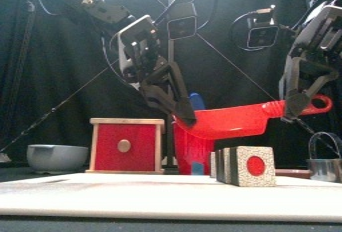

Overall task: Place sushi on board then cut the sushi with the knife then place the pieces on the plate
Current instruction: Cut the sushi into 4 pieces

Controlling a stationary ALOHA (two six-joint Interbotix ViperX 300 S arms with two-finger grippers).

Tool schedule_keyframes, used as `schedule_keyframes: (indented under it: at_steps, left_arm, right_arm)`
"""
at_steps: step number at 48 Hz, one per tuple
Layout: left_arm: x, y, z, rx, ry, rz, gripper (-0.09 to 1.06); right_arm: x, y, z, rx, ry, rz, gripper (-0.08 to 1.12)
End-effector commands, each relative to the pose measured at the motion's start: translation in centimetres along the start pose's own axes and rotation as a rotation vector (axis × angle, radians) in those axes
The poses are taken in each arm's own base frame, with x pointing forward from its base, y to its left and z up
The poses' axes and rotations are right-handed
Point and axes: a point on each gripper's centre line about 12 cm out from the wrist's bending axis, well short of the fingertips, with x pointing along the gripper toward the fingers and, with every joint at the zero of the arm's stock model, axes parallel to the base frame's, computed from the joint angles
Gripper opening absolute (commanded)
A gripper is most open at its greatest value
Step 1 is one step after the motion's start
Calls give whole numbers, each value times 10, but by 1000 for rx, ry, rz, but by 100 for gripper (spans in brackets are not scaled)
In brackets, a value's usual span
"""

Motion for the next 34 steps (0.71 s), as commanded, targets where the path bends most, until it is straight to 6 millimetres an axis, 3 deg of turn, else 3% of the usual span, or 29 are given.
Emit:
schedule_keyframes:
  at_steps: [1,34]
  left_arm:
    - [-2,-3,8,3,-18,-7,49]
    - [3,-4,3,2,-1,-8,49]
  right_arm:
    - [1,1,0,3,6,-1,33]
    - [9,-2,-4,7,37,-15,33]
